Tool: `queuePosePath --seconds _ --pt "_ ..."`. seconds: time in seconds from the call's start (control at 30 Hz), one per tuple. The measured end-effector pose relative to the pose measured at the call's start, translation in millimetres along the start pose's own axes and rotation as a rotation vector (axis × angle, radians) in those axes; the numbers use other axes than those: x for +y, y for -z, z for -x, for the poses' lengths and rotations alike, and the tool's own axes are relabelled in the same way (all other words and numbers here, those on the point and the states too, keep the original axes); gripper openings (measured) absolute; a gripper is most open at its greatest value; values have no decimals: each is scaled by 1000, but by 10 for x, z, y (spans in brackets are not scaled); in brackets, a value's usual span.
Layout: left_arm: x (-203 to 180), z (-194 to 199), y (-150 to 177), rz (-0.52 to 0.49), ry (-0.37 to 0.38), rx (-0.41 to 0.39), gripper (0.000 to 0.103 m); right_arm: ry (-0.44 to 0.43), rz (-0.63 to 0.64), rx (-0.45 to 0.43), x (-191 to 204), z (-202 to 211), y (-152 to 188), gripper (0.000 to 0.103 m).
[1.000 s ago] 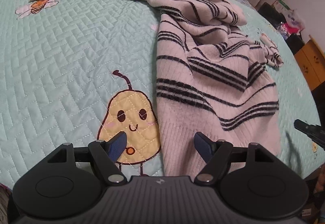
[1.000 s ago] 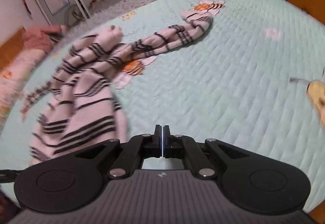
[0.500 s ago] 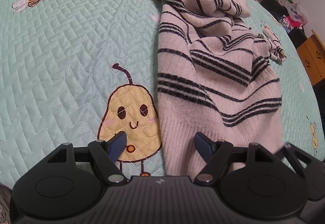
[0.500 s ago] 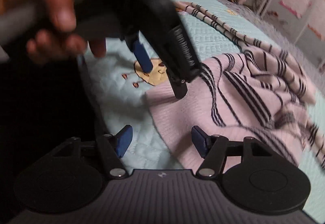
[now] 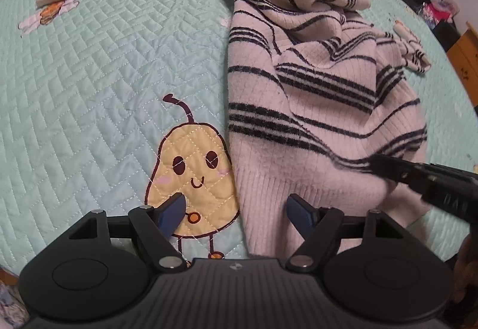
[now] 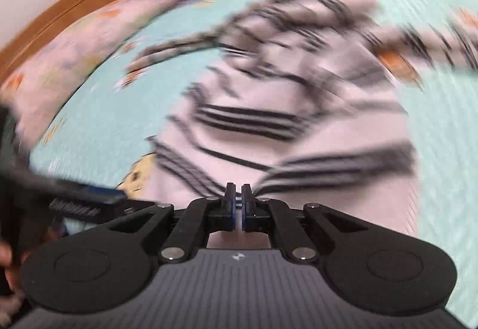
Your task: Fold clothes
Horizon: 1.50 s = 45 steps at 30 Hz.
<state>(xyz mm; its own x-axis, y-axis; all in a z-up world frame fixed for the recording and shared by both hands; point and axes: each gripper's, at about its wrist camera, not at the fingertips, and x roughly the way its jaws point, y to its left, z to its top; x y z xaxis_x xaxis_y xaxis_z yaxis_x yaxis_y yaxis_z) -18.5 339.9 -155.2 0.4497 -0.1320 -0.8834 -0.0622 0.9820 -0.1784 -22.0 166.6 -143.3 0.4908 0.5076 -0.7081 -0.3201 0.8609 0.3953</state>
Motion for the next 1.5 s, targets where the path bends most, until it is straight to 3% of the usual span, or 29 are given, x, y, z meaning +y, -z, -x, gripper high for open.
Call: queuePosePath --seconds 0.07,0.1,0.17,0.23,0.3,0.47,0.57,0.63,0.67,0.7,0.87,0.93,1.0,1.1,1.2,1.3,1.33,1.4,1.47,1.5 --pt "-22 -12 7 -7 -15 1 77 1 -32 -16 -80 65 42 7" --pt "-31 -17 8 -10 -21 2 77 12 11 -30 -19 116 70 9" --pt "-38 -29 -2 -11 -29 7 78 28 214 -48 251 213 149 11" --pt "-42 -40 -14 -11 -32 11 78 13 410 -42 524 254 257 27" --pt "-41 -48 -23 -8 -31 16 79 -6 516 -7 703 154 332 40" --pt "-37 -53 -28 1 -23 23 80 -27 415 16 633 -56 220 50" --pt "32 -19 -44 44 18 17 80 -40 345 26 579 -178 145 49" --pt "163 42 -70 112 85 -2 80 -48 299 33 543 -259 95 19" --pt "262 93 -60 157 125 -24 80 -52 276 37 525 -300 70 13" --pt "354 143 -48 192 148 -49 80 -56 253 40 507 -340 45 11" --pt "592 231 -15 233 170 -82 80 -180 -187 5 -123 -313 -160 8" --pt "511 222 38 192 159 -85 80 -242 -318 -4 -301 -307 -161 8" --pt "313 211 114 89 144 -100 80 -297 -388 -7 -353 -278 -115 8" --pt "-49 195 212 -88 114 -134 80 -351 -402 -1 -276 -221 -83 8" --pt "-399 153 279 -240 55 -196 80 -345 -362 2 -164 -193 -119 9" --pt "-507 30 277 -265 -38 -249 77 -334 -319 5 -49 -167 -160 9" --pt "-504 -10 268 -252 -55 -260 72 -299 -276 10 6 -129 -184 9" --pt "-427 -74 207 -199 -27 -260 38 -193 -166 33 141 -78 -240 9" --pt "-352 -111 149 -149 16 -254 20 -79 -67 60 284 -66 -275 15" --pt "-346 -111 132 -137 14 -258 19 -23 -29 68 340 -65 -282 16"
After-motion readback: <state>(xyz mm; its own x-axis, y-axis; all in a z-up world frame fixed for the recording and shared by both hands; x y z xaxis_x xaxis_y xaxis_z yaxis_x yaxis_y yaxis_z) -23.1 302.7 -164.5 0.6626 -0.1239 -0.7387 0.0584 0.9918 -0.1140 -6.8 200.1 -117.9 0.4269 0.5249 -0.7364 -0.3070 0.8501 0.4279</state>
